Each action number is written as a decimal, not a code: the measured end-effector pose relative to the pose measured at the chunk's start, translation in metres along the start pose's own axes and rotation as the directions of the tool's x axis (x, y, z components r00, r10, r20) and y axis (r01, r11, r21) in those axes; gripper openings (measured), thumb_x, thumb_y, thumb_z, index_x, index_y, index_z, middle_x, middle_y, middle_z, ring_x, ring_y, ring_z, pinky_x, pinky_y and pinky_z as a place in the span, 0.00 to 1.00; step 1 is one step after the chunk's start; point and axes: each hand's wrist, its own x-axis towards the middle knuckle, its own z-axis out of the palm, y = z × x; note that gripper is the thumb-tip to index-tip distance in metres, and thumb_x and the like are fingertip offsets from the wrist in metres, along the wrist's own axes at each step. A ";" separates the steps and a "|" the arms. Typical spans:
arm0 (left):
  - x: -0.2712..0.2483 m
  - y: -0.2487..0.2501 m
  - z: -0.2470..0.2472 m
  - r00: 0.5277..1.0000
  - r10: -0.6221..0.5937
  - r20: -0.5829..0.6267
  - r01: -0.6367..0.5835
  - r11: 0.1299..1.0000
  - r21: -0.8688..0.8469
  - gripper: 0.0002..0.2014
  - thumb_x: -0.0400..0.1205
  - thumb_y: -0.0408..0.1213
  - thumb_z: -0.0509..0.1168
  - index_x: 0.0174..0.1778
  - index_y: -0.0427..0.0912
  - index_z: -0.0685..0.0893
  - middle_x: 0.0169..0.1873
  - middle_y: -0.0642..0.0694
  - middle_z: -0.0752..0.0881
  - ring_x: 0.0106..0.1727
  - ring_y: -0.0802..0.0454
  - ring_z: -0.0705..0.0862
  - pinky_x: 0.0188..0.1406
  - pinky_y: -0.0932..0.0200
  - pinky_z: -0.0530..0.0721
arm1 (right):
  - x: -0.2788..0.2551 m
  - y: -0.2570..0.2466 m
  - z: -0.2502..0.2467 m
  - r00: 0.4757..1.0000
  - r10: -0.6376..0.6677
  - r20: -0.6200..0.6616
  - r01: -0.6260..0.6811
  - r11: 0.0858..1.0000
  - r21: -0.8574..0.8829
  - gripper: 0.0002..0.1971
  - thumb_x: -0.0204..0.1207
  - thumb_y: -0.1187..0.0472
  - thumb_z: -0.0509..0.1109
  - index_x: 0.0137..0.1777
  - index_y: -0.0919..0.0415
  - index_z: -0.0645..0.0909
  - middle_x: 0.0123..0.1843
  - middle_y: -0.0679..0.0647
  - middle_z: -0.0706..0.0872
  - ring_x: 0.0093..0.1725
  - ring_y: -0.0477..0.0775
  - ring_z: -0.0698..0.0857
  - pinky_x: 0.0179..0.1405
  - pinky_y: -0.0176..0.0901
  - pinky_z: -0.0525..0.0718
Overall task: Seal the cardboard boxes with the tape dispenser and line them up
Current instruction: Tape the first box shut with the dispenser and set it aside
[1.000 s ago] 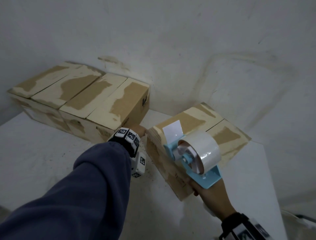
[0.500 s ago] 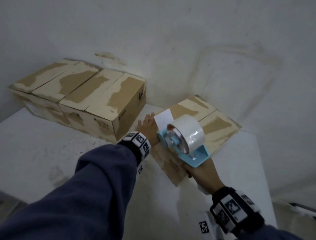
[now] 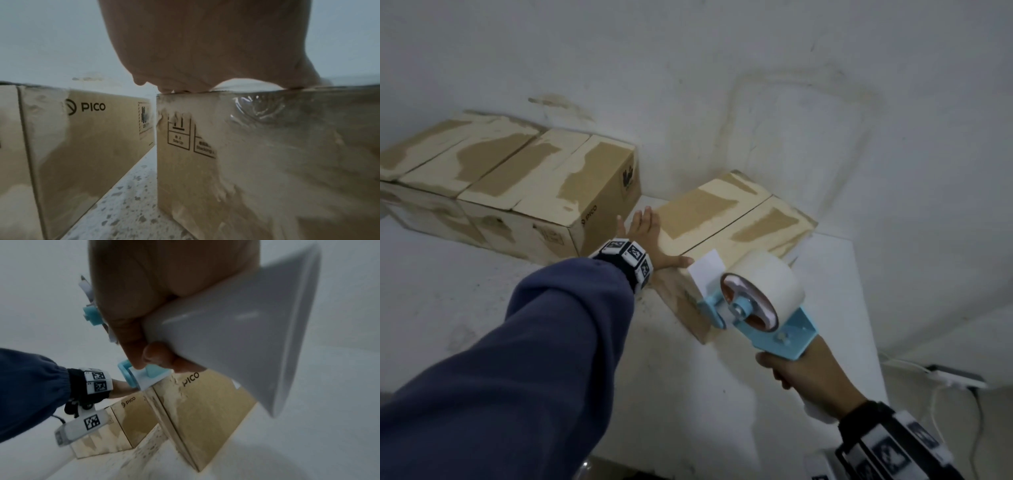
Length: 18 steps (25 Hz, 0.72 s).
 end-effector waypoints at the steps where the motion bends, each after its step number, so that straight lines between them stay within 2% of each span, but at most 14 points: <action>1: -0.003 0.003 -0.002 1.000 -0.018 0.003 0.018 1.000 0.012 0.60 0.67 0.78 0.51 0.82 0.37 0.39 0.84 0.41 0.40 0.85 0.43 0.40 0.79 0.30 0.39 | -0.002 0.003 -0.002 1.000 -0.001 -0.003 0.001 1.000 0.004 0.09 0.64 0.75 0.74 0.35 0.62 0.80 0.22 0.50 0.80 0.24 0.49 0.75 0.21 0.41 0.72; 3: -0.013 0.013 -0.005 0.998 -0.028 -0.057 0.030 0.999 0.038 0.56 0.72 0.74 0.52 0.82 0.37 0.38 0.83 0.38 0.39 0.84 0.41 0.39 0.78 0.29 0.39 | -0.001 0.008 -0.002 1.000 -0.005 -0.007 0.005 1.000 0.000 0.08 0.64 0.75 0.74 0.36 0.63 0.80 0.22 0.49 0.81 0.24 0.49 0.75 0.21 0.41 0.72; 4: -0.022 0.022 -0.004 0.994 0.002 -0.107 0.004 0.999 0.051 0.51 0.77 0.68 0.54 0.82 0.36 0.39 0.83 0.37 0.39 0.84 0.40 0.40 0.78 0.29 0.40 | 0.000 0.009 -0.001 1.000 -0.004 -0.006 0.004 1.000 0.001 0.08 0.64 0.75 0.74 0.36 0.64 0.80 0.22 0.49 0.81 0.24 0.50 0.76 0.21 0.41 0.73; 6: -0.041 0.043 0.006 0.981 0.123 -0.151 -0.122 0.992 0.018 0.41 0.82 0.52 0.58 0.83 0.38 0.43 0.83 0.40 0.42 0.84 0.40 0.41 0.80 0.30 0.45 | 0.000 0.013 -0.002 1.000 0.000 -0.002 0.000 1.000 0.017 0.07 0.65 0.75 0.74 0.36 0.65 0.81 0.24 0.50 0.82 0.25 0.51 0.76 0.23 0.42 0.73; 7: -0.050 0.053 0.015 0.976 0.186 -0.109 -0.188 0.982 -0.009 0.40 0.82 0.47 0.59 0.83 0.39 0.44 0.84 0.42 0.42 0.84 0.41 0.40 0.81 0.33 0.45 | 0.000 0.015 -0.003 1.000 0.001 0.002 -0.001 1.000 0.019 0.08 0.65 0.75 0.74 0.36 0.65 0.80 0.24 0.51 0.82 0.26 0.52 0.76 0.23 0.42 0.73; 9: -0.064 0.065 0.028 0.972 0.236 -0.002 -0.236 0.972 0.015 0.39 0.84 0.45 0.57 0.83 0.39 0.41 0.84 0.41 0.39 0.84 0.43 0.38 0.83 0.40 0.42 | -0.001 0.015 -0.005 1.000 -0.005 0.011 0.005 1.000 0.002 0.08 0.64 0.75 0.75 0.36 0.64 0.80 0.25 0.52 0.82 0.25 0.51 0.76 0.22 0.42 0.73; 12: -0.058 0.061 0.029 0.988 0.155 0.002 -0.154 0.985 -0.083 0.38 0.84 0.45 0.57 0.83 0.42 0.42 0.84 0.44 0.40 0.85 0.46 0.39 0.82 0.39 0.43 | 0.005 0.009 -0.007 0.999 -0.025 0.033 0.026 1.000 -0.016 0.10 0.65 0.74 0.75 0.35 0.61 0.79 0.26 0.52 0.82 0.25 0.50 0.76 0.21 0.42 0.73; 15: -0.052 0.057 0.024 0.991 0.133 0.007 -0.133 0.991 0.018 0.36 0.86 0.50 0.53 0.83 0.45 0.39 0.84 0.46 0.38 0.84 0.47 0.37 0.82 0.40 0.42 | 0.017 -0.002 -0.001 0.998 -0.042 0.049 0.043 0.999 -0.028 0.09 0.64 0.73 0.75 0.36 0.59 0.79 0.26 0.51 0.81 0.24 0.49 0.76 0.21 0.40 0.73; 18: -0.050 0.057 0.021 0.991 0.132 0.016 -0.132 0.991 0.028 0.34 0.86 0.48 0.52 0.83 0.47 0.41 0.84 0.46 0.39 0.85 0.46 0.39 0.83 0.42 0.42 | 0.020 -0.007 0.002 0.998 -0.029 0.059 0.030 0.999 -0.014 0.10 0.64 0.72 0.74 0.37 0.57 0.79 0.24 0.49 0.79 0.23 0.48 0.74 0.21 0.38 0.72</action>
